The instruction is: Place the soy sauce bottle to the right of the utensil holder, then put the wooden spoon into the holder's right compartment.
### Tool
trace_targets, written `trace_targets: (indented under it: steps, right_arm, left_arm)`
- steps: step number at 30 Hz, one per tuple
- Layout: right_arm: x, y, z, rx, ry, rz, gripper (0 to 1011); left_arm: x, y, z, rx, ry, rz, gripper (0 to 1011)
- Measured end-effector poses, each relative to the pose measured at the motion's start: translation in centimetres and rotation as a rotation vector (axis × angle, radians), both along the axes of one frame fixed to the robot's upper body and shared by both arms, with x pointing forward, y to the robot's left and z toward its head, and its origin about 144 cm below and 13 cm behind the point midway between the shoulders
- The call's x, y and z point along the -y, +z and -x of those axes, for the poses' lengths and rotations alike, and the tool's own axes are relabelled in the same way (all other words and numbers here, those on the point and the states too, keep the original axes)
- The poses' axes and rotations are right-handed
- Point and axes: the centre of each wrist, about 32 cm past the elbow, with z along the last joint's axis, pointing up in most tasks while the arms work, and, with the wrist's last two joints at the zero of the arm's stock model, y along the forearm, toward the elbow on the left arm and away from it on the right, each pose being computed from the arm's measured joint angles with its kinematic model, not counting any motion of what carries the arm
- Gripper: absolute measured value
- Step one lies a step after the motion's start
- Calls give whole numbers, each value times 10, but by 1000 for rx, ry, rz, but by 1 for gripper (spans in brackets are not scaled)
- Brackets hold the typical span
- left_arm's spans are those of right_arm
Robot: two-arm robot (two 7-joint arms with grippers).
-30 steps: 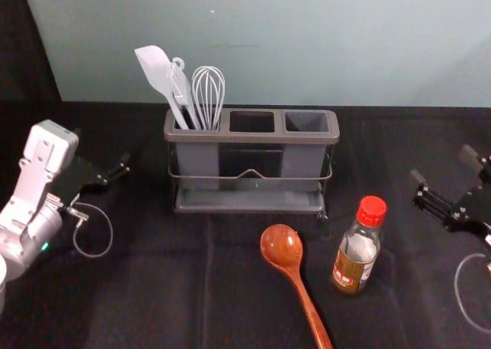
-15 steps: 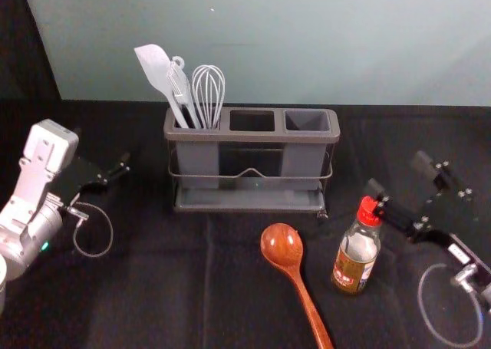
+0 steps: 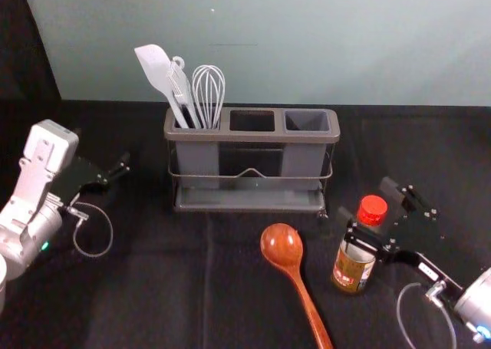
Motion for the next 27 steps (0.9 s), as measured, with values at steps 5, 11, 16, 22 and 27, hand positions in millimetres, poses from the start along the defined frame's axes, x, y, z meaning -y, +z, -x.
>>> trace_targets:
  steps: [5,11,16,22,27]
  right_arm:
    - [-1,-3,-1,1,1,14,1004]
    - [-2,-4,-1,5,-1,18,1004]
    - [-2,-5,-1,6,0,20,1004]
    - [-3,-6,-2,6,-1,26,877]
    - [-4,-7,-1,3,-1,31,735]
  left_arm:
    - [0,0,0,0,0,0,1005]
    - [0,0,0,0,0,0,1005]
    - [0,0,0,0,0,0,1005]
    - [0,0,0,0,0,0,1005]
    - [0,0,0,0,0,0,1005]
